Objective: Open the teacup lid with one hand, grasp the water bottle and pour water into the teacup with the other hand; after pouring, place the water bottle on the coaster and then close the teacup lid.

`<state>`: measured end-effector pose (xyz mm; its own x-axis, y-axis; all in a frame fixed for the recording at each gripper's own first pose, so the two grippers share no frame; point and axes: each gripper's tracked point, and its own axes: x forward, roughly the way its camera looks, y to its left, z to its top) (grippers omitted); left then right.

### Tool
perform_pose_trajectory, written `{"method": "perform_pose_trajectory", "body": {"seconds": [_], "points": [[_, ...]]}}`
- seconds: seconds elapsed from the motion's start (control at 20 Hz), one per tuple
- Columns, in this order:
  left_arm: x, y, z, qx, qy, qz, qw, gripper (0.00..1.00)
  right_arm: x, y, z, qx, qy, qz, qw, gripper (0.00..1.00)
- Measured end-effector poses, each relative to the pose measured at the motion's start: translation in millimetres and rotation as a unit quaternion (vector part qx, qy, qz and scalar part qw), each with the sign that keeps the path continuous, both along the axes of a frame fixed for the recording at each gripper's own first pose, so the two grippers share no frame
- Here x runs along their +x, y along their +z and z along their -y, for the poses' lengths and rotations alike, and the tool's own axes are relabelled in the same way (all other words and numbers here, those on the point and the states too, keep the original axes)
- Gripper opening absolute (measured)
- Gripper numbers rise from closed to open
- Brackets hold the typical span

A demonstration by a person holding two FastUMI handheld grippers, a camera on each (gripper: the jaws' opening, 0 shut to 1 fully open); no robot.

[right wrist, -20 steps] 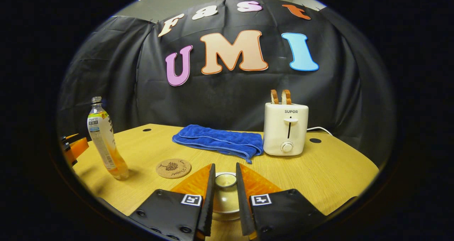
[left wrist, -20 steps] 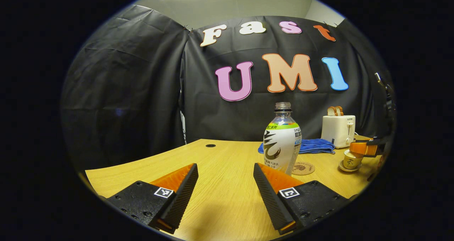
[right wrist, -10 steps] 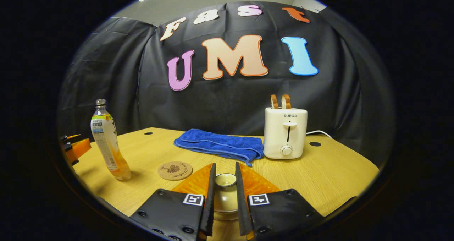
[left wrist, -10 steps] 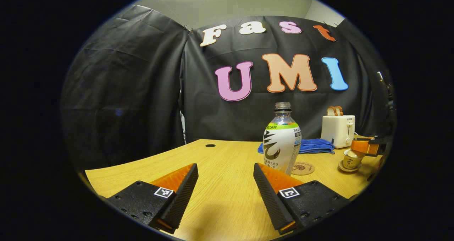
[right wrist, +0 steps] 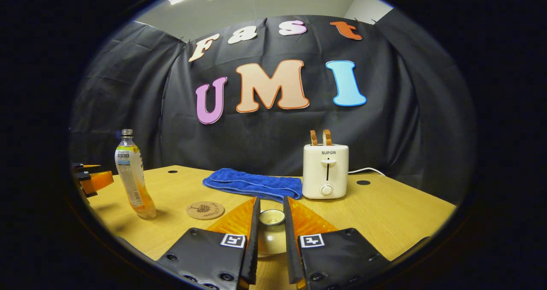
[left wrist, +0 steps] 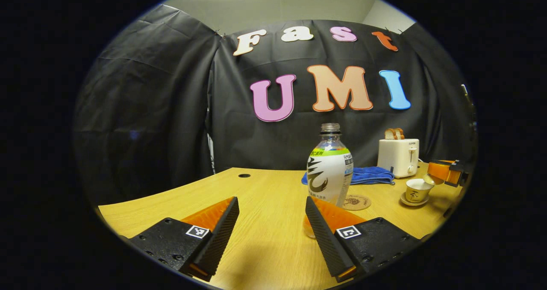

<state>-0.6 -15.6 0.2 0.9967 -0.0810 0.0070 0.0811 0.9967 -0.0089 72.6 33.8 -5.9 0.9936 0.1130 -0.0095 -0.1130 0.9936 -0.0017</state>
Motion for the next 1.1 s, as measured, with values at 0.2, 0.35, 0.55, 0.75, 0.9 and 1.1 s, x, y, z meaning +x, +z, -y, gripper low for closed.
{"method": "perform_pose_trajectory", "body": {"seconds": [0.2, 0.35, 0.55, 0.75, 0.9, 1.1], "points": [[-4, 1, 21, -0.001, -0.061, 0.003, 0.998, 0.92, -22, 4, 23, 0.001, -0.026, 0.005, 1.0, 0.31], [-7, 1, 36, -0.002, -0.11, 0.004, 0.994, 0.92, -35, 4, 40, 0.0, -0.045, 0.005, 0.999, 0.32], [-10, 2, 52, -0.002, -0.159, 0.003, 0.987, 0.92, -46, 6, 57, -0.001, -0.065, 0.007, 0.998, 0.31], [0, -3, 67, -0.001, -0.175, -0.012, 0.984, 0.92, -54, 6, 62, -0.001, -0.061, 0.007, 0.998, 0.33], [13, -9, 80, 0.005, -0.183, -0.034, 0.982, 0.92, -59, 7, 71, -0.001, -0.071, 0.007, 0.997, 0.32], [32, -12, 93, 0.009, -0.179, -0.05, 0.983, 0.9, -61, 7, 71, -0.001, -0.068, 0.007, 0.998, 0.33]]}}
